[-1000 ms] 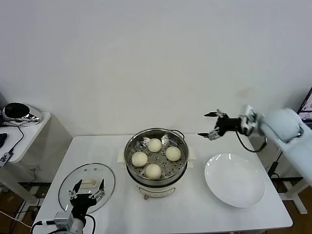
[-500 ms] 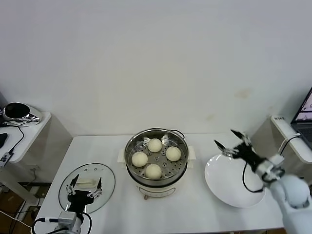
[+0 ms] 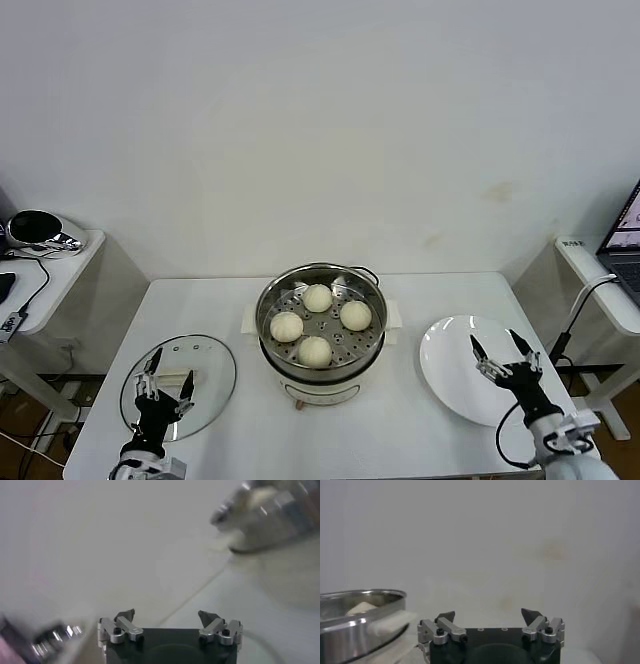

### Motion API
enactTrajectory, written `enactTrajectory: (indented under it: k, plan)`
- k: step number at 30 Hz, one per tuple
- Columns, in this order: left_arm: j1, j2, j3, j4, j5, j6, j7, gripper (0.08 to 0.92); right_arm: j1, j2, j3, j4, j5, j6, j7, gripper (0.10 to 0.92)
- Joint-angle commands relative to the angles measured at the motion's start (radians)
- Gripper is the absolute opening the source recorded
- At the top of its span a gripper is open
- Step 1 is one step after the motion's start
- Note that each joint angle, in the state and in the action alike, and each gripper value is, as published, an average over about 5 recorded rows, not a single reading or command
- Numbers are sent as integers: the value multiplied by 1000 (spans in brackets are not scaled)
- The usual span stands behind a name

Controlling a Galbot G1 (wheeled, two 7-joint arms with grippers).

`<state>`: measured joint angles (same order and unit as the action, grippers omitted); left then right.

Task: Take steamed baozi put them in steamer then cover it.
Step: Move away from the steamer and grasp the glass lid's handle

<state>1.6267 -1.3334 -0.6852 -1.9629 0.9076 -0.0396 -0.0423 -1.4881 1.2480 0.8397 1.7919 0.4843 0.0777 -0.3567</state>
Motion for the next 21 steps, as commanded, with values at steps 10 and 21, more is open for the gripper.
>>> enactTrajectory:
  k: [10,21]
  plan:
    - [-72,73,0,270,405,-10,-67,823,-79,70,53,2,6,41,25,823]
    - [-110,49,7,284,375,101,-89,823,-77,72,50,-13,0,41,19,823]
